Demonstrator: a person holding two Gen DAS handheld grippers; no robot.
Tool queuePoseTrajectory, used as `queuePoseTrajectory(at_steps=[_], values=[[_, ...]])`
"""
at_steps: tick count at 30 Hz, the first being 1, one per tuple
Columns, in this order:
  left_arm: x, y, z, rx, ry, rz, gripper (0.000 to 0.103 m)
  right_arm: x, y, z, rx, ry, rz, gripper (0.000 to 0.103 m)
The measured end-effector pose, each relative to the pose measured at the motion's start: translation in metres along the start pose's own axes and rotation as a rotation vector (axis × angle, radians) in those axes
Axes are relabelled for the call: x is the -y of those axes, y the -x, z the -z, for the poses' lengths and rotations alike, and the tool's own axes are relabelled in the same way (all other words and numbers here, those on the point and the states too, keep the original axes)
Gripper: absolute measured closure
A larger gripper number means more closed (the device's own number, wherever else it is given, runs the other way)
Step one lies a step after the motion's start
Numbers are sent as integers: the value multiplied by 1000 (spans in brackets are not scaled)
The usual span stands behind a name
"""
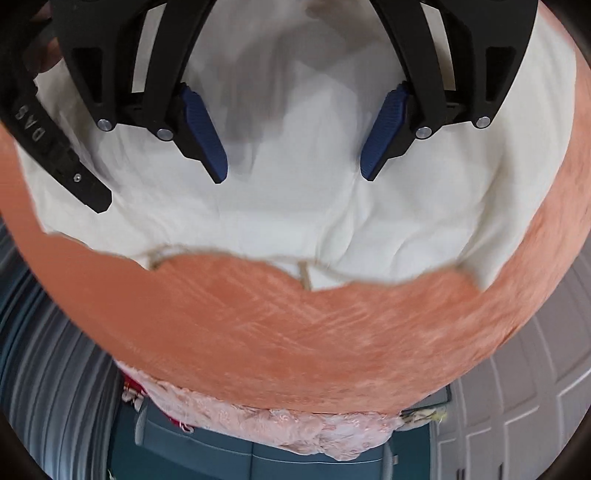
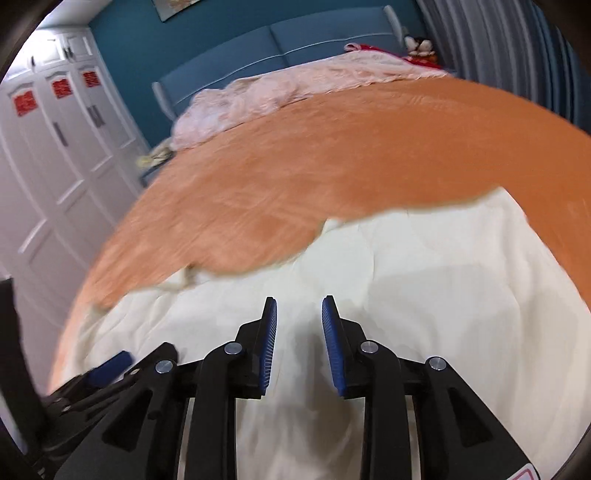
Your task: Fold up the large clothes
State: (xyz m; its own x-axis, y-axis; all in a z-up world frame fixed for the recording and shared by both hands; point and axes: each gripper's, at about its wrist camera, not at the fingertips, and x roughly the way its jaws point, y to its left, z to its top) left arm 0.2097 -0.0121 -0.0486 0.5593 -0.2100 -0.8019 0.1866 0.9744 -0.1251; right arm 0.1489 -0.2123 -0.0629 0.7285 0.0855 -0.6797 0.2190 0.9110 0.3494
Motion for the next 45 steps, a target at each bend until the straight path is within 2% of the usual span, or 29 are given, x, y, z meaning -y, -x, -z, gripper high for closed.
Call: queuePoseTrajectory(at_steps=[6, 10, 13, 22, 28, 31, 36, 39, 42, 45], values=[[3, 30, 43, -49, 9, 16, 31, -7, 25, 47, -107, 53, -20, 76], [6, 28, 58, -61, -8, -21, 31, -16, 23, 67, -143, 112, 26, 76], [7, 24, 63, -56, -15, -45, 31, -21, 17, 71, -151, 159, 62, 77], [13, 13, 69, -12, -26, -99, 29, -16, 7, 77, -125, 184, 80, 78], [14, 10, 67, -11, -47, -114, 29, -19, 4, 79, -110, 206, 103, 79], [12, 14, 64, -30, -44, -95, 29, -22, 6, 78, -119, 241, 110, 79], [-18, 46, 59, -56, 95, 10, 29, -27, 24, 70, -165, 176, 94, 78], [-44, 71, 63, -37, 159, -25, 28, -30, 39, 70, -181, 113, 15, 79], [-77, 91, 71, -20, 219, -104, 19, -40, 46, 75, -200, 120, -26, 82], [-121, 91, 84, -75, 361, -84, 17, -57, 47, 87, -230, 168, -36, 82]])
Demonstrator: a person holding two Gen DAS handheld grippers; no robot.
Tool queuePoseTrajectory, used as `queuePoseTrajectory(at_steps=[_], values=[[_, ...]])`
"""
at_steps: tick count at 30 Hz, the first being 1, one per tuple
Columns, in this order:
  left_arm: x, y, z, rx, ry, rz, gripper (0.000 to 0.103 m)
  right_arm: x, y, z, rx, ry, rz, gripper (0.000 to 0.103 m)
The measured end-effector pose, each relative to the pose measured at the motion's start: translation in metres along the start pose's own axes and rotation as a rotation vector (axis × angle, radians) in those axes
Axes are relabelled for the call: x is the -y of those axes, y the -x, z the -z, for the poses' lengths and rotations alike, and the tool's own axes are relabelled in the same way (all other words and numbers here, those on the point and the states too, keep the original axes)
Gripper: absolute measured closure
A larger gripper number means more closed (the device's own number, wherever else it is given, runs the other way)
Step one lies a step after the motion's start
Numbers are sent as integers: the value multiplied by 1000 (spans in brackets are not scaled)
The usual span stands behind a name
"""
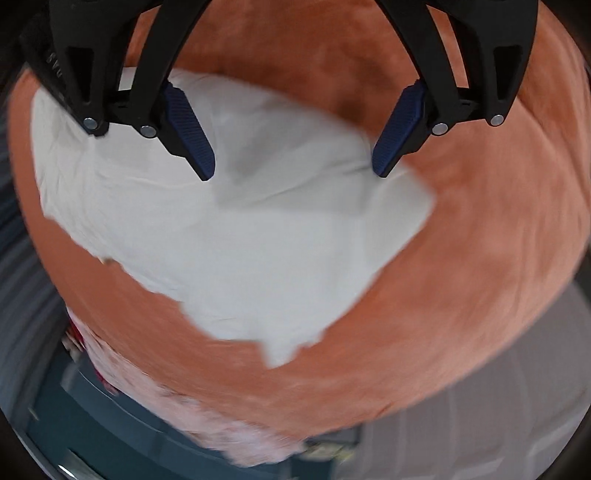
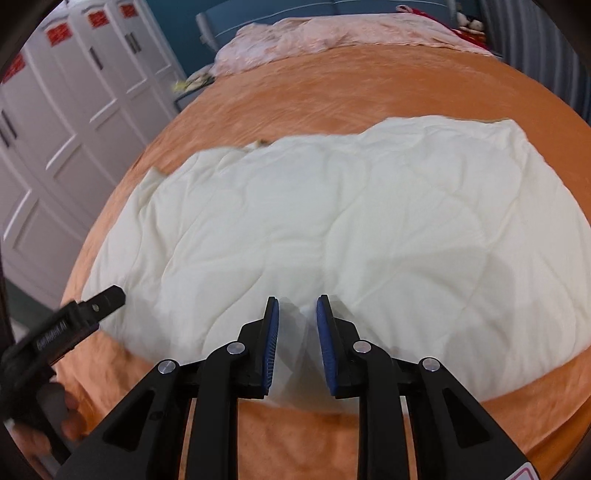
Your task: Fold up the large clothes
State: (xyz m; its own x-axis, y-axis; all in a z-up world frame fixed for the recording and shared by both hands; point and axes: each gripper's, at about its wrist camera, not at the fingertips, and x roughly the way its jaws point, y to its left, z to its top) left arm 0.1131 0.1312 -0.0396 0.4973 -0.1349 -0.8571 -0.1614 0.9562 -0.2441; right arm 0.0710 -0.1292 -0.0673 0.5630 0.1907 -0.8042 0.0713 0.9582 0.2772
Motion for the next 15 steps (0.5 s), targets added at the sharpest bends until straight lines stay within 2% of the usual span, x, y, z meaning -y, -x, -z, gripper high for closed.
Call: queuePoseTrajectory(at_steps=[3, 6, 8, 11, 12, 15], values=[[-42, -13, 3, -55, 145, 19, 17, -7, -5, 6, -15, 32, 22, 82], [-69, -20, 6, -74, 282, 122, 13, -7, -7, 8, -23, 32, 24, 82], [-71, -26, 4, -74, 300, 152, 9, -5, -12, 8, -36, 25, 21, 81], [-62, -31, 1, -68, 266, 168, 8, -5, -15, 8, -46, 16, 21, 81], [-60, -32, 0, -75, 254, 185, 12, -5, -16, 7, -48, 18, 24, 81], [-49, -33, 1, -122, 250, 278, 45, -6, -18, 6, -54, 30, 33, 81]])
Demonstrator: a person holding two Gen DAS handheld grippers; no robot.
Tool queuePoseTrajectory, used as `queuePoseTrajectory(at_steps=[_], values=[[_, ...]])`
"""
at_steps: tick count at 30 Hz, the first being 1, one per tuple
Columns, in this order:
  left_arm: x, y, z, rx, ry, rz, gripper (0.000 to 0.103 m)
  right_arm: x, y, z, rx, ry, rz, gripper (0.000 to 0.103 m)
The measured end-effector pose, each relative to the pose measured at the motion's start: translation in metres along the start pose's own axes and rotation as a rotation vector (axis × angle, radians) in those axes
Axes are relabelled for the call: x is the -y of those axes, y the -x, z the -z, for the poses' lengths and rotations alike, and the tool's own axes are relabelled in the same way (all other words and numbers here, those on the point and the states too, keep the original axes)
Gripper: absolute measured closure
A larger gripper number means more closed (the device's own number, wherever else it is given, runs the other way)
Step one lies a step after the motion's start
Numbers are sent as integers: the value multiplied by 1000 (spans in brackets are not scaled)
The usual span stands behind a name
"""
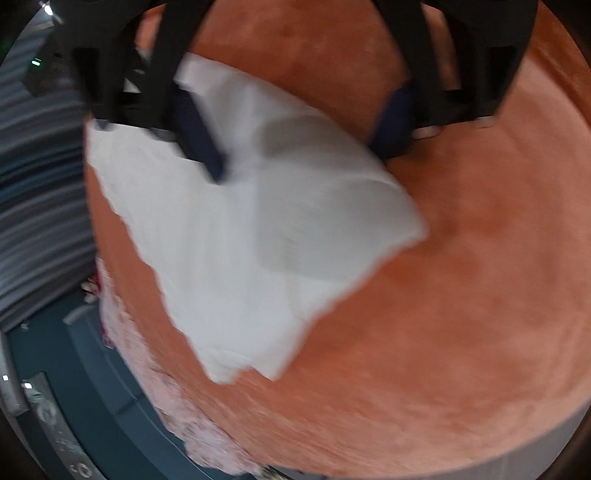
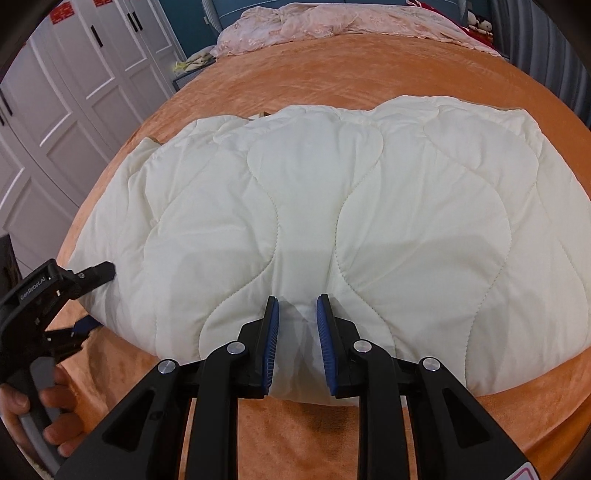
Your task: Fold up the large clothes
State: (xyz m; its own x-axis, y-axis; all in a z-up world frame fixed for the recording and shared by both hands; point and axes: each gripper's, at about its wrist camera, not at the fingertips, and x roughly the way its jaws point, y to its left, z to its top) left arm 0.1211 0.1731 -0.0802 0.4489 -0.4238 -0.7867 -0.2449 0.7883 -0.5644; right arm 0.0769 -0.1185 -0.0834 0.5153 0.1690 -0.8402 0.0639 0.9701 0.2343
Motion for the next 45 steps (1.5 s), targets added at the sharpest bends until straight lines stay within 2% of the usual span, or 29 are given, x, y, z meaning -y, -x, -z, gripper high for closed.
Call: queuePoseTrajectory(at_steps=[1, 2, 3, 4, 7, 12, 16, 19, 22, 25, 31, 34, 41, 45], values=[[5, 3, 2, -7, -6, 17, 58, -1, 0, 0, -1, 1, 1, 81], [9, 7, 2, -1, -21, 19, 64, -2, 1, 1, -3, 3, 2, 81], [13, 16, 3, 15, -42, 24, 74, -3, 1, 1, -4, 6, 3, 81], [17, 25, 3, 27, -55, 42, 81, -4, 1, 2, -5, 11, 5, 81], [28, 54, 1, 51, -64, 131, 89, -8, 2, 5, -7, 16, 7, 81], [61, 101, 12, 107, -168, 197, 94, -22, 7, 10, -29, 23, -25, 84], [98, 137, 30, 178, -328, 192, 94, -42, 8, 19, -73, 21, -147, 88], [121, 145, 45, 177, -415, 190, 94, -60, 2, 26, -105, 48, -230, 91], [139, 138, 56, 157, -473, 196, 94, -55, 7, 25, -127, 49, -269, 93], [161, 132, 68, 140, -534, 212, 94, -19, 33, 19, -119, -22, -335, 93], [208, 99, 94, 61, -646, 220, 94, 77, 108, 21, 8, -121, -203, 93], [232, 66, 120, -27, -707, 221, 94, 115, 132, 22, 54, -173, -153, 93], [254, 2, 178, -184, -827, 161, 94, 159, 174, 26, 123, -170, -40, 91], [246, -10, 191, -199, -840, 122, 94, 169, 185, 22, 139, -210, -68, 88]])
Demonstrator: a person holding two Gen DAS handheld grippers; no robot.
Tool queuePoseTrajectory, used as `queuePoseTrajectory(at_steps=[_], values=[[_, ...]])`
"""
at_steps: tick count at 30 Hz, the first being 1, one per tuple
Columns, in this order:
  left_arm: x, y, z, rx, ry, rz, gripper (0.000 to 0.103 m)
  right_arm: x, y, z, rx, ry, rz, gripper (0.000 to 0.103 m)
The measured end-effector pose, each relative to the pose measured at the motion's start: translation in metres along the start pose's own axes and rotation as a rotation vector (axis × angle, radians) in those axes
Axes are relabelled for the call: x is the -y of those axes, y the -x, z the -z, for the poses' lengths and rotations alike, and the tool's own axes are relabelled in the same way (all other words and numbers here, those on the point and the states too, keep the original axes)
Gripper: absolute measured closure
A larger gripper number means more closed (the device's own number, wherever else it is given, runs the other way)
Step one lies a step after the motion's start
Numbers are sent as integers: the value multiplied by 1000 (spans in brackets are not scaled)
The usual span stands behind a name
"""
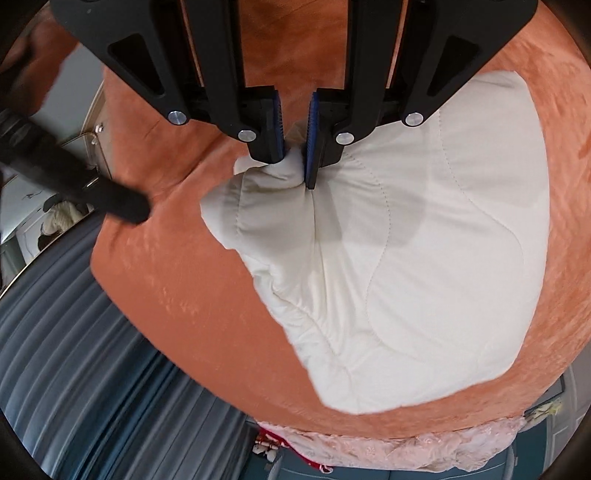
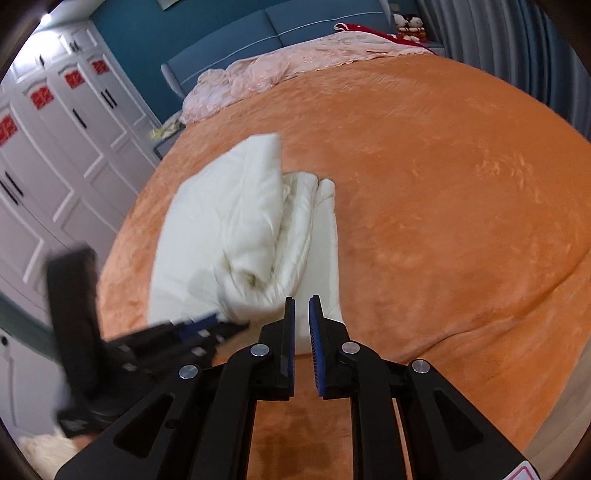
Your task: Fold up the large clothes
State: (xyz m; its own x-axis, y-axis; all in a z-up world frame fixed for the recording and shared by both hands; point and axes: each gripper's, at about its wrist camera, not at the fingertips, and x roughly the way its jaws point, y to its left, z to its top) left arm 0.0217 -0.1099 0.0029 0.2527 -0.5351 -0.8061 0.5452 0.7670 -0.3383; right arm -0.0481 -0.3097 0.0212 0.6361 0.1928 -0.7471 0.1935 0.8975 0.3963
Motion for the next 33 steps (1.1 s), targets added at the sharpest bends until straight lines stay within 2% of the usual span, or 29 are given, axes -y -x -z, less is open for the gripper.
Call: queuePoseTrajectory(at_steps=[1, 4, 7, 9, 14, 16, 17, 19, 22, 25, 28, 33], values=[[0, 0, 1, -1, 2, -1, 93, 0, 0, -4, -2, -9, -24, 84], [-2, -1, -1, -3, 7, -5, 93, -11, -3, -16, 4, 6, -92, 63], [5, 7, 2, 2, 11, -12, 91, -33, -17, -26, -19, 63, -124, 61], [6, 11, 2, 10, 18, -11, 90, -43, -31, -31, -46, 87, -88, 61], [-2, 32, 8, 42, 30, 5, 85, -43, -59, -26, -153, 47, -165, 61], [-7, 37, 9, 36, 44, 29, 82, -44, -68, -22, -174, 60, -126, 65], [-8, 41, 10, 34, 47, 36, 80, -41, -70, -20, -171, 69, -104, 77], [-11, 49, 14, 41, 53, 37, 71, -37, -69, -19, -165, 73, -72, 86], [-24, 72, 17, 78, 103, 61, 71, -27, -54, -16, -120, 56, -87, 88], [-47, 95, 10, 143, 182, 69, 69, -14, -43, -5, -87, 43, -38, 88], [-64, 98, -3, 169, 223, 10, 65, 6, -51, 8, -121, -16, -29, 88], [-79, 67, -11, 95, 253, -80, 65, 19, -63, 25, -139, -34, 5, 88]])
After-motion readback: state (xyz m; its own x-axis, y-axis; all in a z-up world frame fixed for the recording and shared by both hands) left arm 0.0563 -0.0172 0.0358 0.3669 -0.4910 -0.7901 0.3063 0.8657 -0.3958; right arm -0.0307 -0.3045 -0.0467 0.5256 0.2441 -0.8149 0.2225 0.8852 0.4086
